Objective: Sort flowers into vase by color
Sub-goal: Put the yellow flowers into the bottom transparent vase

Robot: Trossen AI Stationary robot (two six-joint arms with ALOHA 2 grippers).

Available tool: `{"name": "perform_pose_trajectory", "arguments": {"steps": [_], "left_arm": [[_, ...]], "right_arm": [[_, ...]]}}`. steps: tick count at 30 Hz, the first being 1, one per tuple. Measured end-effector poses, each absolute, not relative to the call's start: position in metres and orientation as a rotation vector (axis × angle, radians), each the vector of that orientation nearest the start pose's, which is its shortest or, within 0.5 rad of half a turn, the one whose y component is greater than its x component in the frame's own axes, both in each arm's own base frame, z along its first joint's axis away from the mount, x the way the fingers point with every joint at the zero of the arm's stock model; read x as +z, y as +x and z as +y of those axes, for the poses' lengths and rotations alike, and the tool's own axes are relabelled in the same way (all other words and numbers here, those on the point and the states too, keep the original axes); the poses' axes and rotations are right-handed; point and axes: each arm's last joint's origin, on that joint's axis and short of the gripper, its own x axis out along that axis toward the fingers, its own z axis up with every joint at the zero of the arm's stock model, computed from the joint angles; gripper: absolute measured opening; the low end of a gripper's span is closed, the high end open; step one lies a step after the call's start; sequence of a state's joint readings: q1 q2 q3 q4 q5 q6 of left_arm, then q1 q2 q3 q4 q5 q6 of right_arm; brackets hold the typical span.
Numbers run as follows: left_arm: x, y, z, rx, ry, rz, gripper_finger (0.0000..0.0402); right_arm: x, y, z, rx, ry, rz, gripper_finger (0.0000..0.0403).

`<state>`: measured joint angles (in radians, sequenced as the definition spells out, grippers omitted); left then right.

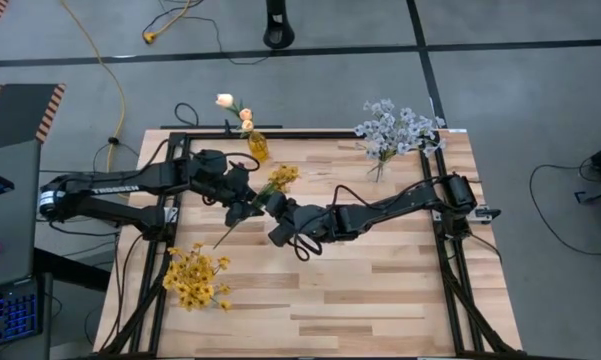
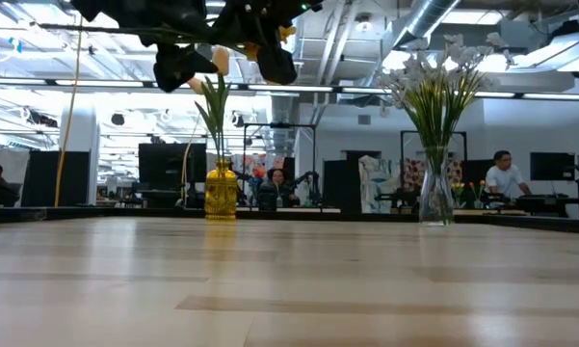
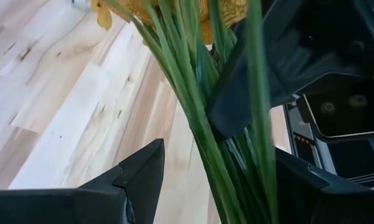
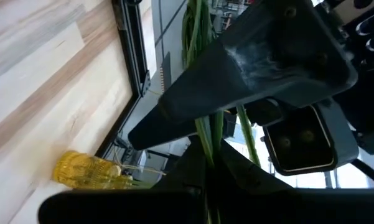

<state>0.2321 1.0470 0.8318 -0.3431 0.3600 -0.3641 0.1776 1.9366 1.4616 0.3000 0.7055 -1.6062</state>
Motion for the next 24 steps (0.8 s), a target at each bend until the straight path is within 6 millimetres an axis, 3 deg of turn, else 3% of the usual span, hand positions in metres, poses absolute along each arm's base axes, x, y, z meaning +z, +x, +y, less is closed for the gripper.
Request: {"name": "perform_pose_trajectory", "arguments": {"steps": [11,24], "left_arm": [[0.2859,0.2189,0.0413,-0.026,-0.521,0.565,0.0211],[0.2861,0.2189,0.0412,-0.027,-0.52,0.564,0.0074]], "right_arm": [[0.2754,0.4445,0.0593,-0.282,-1.637,0.557,0.0046],[0.2756,0.4446,0.0598,-0.295,-1.595,0.546,0.0085]]}}
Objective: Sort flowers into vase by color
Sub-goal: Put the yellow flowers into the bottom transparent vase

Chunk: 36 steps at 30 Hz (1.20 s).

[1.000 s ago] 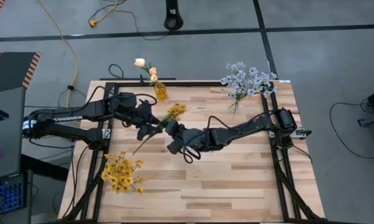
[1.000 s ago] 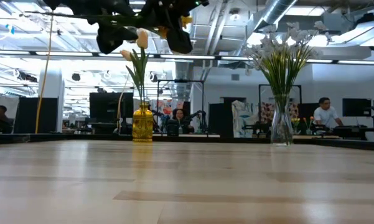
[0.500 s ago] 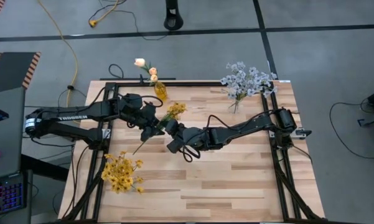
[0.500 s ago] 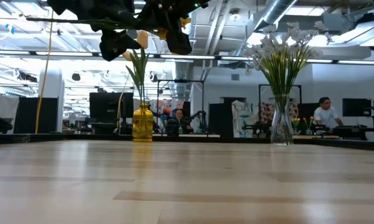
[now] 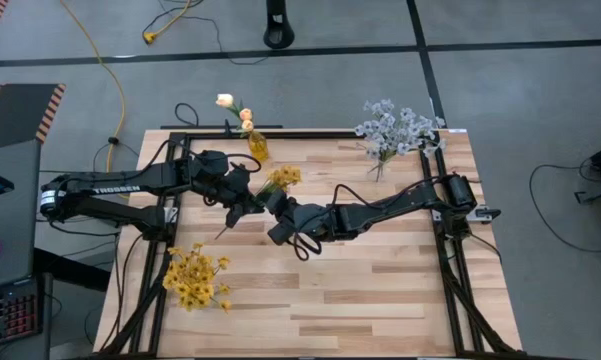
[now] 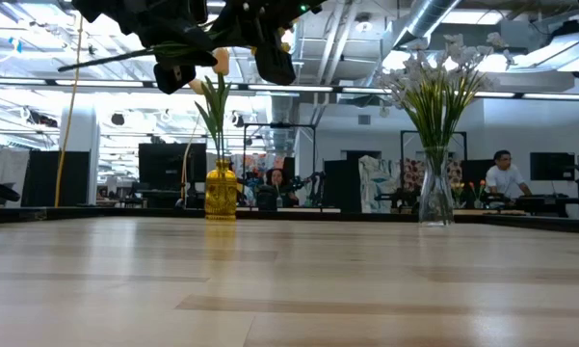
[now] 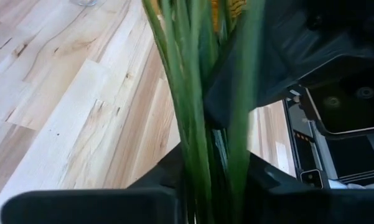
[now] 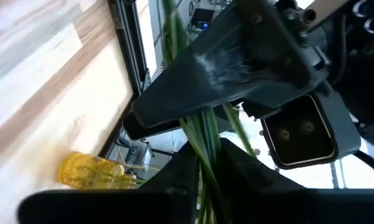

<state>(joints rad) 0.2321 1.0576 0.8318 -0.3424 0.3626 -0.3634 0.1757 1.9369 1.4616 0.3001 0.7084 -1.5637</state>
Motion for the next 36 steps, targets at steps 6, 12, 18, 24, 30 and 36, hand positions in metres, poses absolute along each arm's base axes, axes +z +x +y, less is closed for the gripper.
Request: {"name": "perform_pose_trajectory", "arguments": {"steps": [6,12,18,24,30,36], "left_arm": [[0.286,0.219,0.041,-0.023,-0.519,0.563,0.0035],[0.294,0.218,0.042,-0.006,-0.487,0.552,0.0008],[0.315,0.202,0.047,0.066,-0.417,0.532,0.0008],[0.34,0.176,0.047,0.196,-0.316,0.451,0.0007],[0.361,0.138,0.04,0.246,-0.288,0.331,0.0004],[0.374,0.098,0.029,0.294,-0.27,0.2,0.0003]], "right_arm": [[0.276,0.445,0.06,-0.322,-1.471,0.514,0.0147],[0.276,0.444,0.062,-0.367,-1.289,0.469,0.0206],[0.281,0.443,0.067,-0.408,-1.119,0.402,0.0225],[0.277,0.443,0.075,-0.384,-0.981,0.351,0.0224],[0.275,0.443,0.072,-0.413,-0.843,0.349,0.0224],[0.272,0.443,0.072,-0.424,-0.712,0.343,0.0224]]}}
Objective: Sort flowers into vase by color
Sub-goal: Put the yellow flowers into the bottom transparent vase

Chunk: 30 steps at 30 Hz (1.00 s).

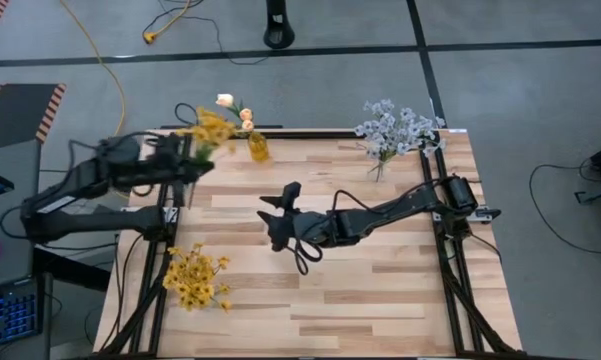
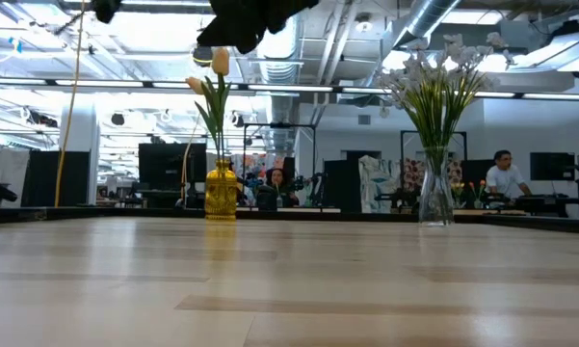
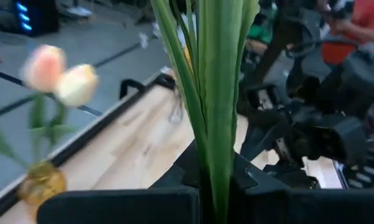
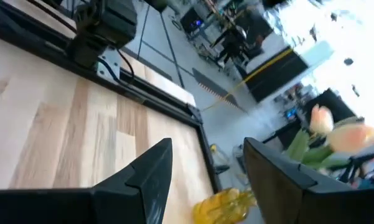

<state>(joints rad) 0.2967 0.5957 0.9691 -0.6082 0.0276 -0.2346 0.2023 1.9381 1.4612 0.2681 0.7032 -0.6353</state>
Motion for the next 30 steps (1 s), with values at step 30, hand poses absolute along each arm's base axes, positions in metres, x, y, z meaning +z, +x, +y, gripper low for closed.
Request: {"name": "perform_pose_trajectory", "arguments": {"steps": [30], "left_arm": [[0.336,0.073,0.014,0.199,-0.364,-0.154,0.0]], "right_arm": [[0.259,0.441,0.067,-0.351,-0.444,0.398,0.0224]]}}
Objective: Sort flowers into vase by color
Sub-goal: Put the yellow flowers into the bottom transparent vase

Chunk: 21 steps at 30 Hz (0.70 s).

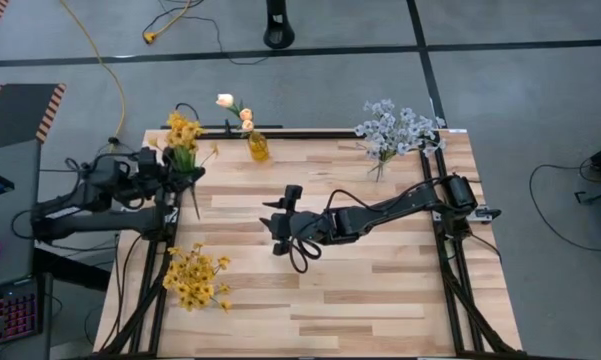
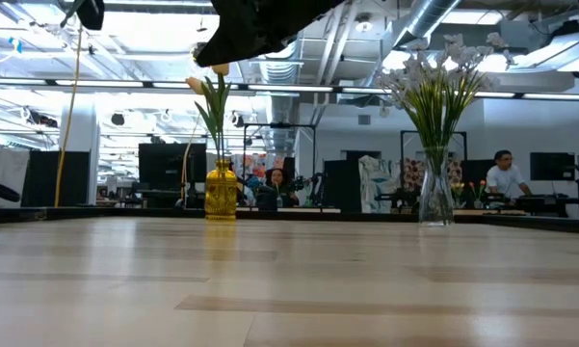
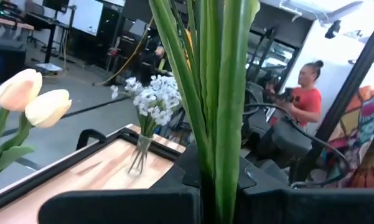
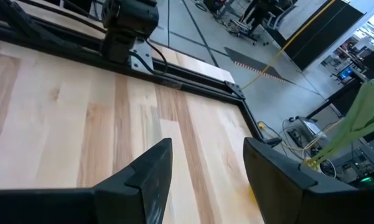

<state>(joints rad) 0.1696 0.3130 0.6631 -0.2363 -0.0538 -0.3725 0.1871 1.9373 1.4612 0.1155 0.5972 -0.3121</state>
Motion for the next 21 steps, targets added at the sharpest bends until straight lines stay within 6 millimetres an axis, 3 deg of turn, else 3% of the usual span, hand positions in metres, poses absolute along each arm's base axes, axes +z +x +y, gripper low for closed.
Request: {"name": "perform_pose_trajectory", "arguments": {"steps": [7,21], "left_arm": [[0.326,0.082,0.004,0.218,-0.38,-0.158,0.0],[0.333,0.076,-0.018,0.274,-0.365,-0.146,0.0]], "right_arm": [[0.258,0.441,0.067,-0.35,-0.447,0.405,0.0224],[0.257,0.44,0.067,-0.346,-0.434,0.407,0.0224]]}}
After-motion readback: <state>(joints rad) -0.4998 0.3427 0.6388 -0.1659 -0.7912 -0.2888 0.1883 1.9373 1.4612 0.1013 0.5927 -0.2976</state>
